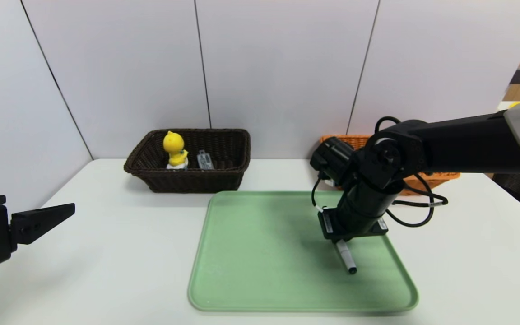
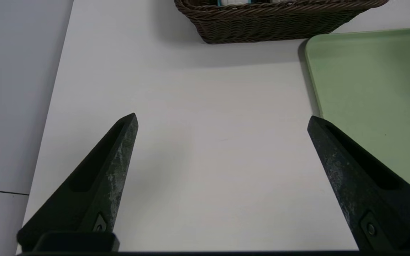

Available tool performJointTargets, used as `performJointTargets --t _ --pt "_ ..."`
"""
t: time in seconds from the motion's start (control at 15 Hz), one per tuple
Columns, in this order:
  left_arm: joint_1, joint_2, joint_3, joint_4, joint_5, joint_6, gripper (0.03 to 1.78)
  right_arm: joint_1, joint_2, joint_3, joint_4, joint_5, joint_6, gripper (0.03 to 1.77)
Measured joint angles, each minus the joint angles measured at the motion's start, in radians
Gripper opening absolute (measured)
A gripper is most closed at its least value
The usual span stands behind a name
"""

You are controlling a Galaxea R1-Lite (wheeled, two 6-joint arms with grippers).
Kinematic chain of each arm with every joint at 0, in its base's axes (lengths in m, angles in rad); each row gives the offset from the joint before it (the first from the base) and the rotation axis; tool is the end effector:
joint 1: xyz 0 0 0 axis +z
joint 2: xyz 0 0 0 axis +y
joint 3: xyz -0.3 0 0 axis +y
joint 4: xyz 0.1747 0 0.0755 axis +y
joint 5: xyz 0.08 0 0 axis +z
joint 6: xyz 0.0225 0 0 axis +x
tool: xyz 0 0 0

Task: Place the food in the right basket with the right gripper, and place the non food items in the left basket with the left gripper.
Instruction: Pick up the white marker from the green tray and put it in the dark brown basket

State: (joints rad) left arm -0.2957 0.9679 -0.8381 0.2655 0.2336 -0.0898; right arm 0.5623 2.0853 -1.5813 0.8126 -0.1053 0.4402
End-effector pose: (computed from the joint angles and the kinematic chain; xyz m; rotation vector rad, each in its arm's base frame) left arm 0.1038 -0.0262 0.2601 0.0147 0.3838 -0.0441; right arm 0.3082 0.1914 0.1438 -0.0588 1.2959 0.1046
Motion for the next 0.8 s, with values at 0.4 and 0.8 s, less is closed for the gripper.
performJointTargets --t 0.4,0.8 --pt "0.003 0.000 0.000 0.001 0.000 0.000 1.69 0.055 -0.051 -0.014 -0.060 -0.075 0.000 0.17" --pt "0.003 -0.002 0.008 0.008 0.001 0.000 1.69 0.190 -0.168 -0.159 -0.076 -0.099 0.000 0.17"
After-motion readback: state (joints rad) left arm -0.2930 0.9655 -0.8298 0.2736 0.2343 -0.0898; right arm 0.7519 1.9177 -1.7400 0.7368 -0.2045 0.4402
